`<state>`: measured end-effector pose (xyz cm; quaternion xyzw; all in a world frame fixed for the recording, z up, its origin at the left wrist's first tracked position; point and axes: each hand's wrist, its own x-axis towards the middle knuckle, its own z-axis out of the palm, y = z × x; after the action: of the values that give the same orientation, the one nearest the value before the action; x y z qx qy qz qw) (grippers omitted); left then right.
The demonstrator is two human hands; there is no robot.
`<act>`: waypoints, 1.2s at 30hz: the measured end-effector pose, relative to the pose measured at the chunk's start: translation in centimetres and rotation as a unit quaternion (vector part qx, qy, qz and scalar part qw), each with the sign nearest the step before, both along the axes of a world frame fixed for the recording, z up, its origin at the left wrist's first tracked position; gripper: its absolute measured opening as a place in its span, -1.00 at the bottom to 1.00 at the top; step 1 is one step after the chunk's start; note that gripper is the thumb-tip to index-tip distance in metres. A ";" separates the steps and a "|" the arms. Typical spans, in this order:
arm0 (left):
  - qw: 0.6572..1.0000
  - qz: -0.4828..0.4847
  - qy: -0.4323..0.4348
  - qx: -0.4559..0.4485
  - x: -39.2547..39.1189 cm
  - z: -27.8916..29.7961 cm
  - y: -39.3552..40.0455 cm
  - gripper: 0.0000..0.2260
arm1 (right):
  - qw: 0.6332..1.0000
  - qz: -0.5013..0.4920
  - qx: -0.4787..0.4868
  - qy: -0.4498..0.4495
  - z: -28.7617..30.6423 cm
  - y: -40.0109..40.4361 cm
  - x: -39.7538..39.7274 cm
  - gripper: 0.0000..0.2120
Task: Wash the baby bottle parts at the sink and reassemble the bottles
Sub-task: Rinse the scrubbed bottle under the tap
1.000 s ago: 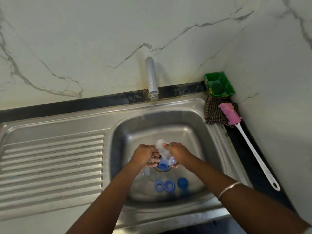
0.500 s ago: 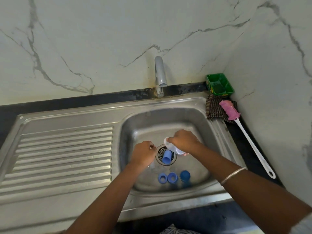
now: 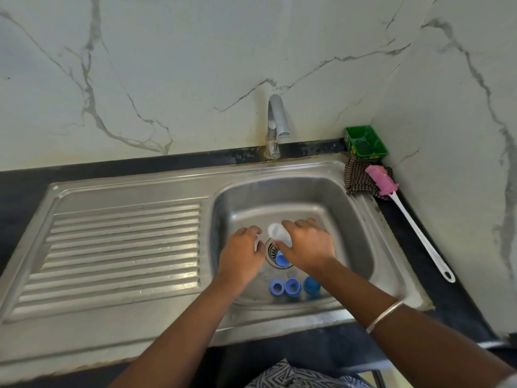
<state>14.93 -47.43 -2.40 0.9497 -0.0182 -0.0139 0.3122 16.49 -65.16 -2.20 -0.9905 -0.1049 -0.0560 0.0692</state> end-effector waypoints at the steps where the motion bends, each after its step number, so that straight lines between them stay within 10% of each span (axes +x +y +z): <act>1: 1.000 -0.004 -0.009 0.003 -0.3 -0.1 0.1 -0.70 | 1.000 -0.001 0.010 -0.028 0.1 0.2 -0.2 -0.61; 17: 0.997 -0.080 0.006 0.016 -2.4 -0.4 1.2 -0.47 | 0.991 -0.089 0.025 0.102 2.4 2.0 -2.0 -0.67; 26: 0.994 -0.062 -0.058 -0.062 -3.9 0.2 4.0 -0.47 | 0.962 -0.115 0.224 0.101 4.9 6.7 -3.7 -0.49; 33: 0.981 0.112 -0.083 -0.132 -7.7 0.5 13.0 -0.63 | 0.770 -0.029 0.574 0.276 5.6 13.0 -5.4 -0.82; 36: 0.961 0.217 -0.081 -0.152 -10.5 0.1 17.6 -0.62 | 0.787 0.004 0.533 0.310 4.6 15.1 -5.8 -0.82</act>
<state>4.47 -29.81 -2.26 0.8701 0.1615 0.1342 0.4459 10.70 -50.01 2.45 -0.7599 -0.0350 0.2074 0.6150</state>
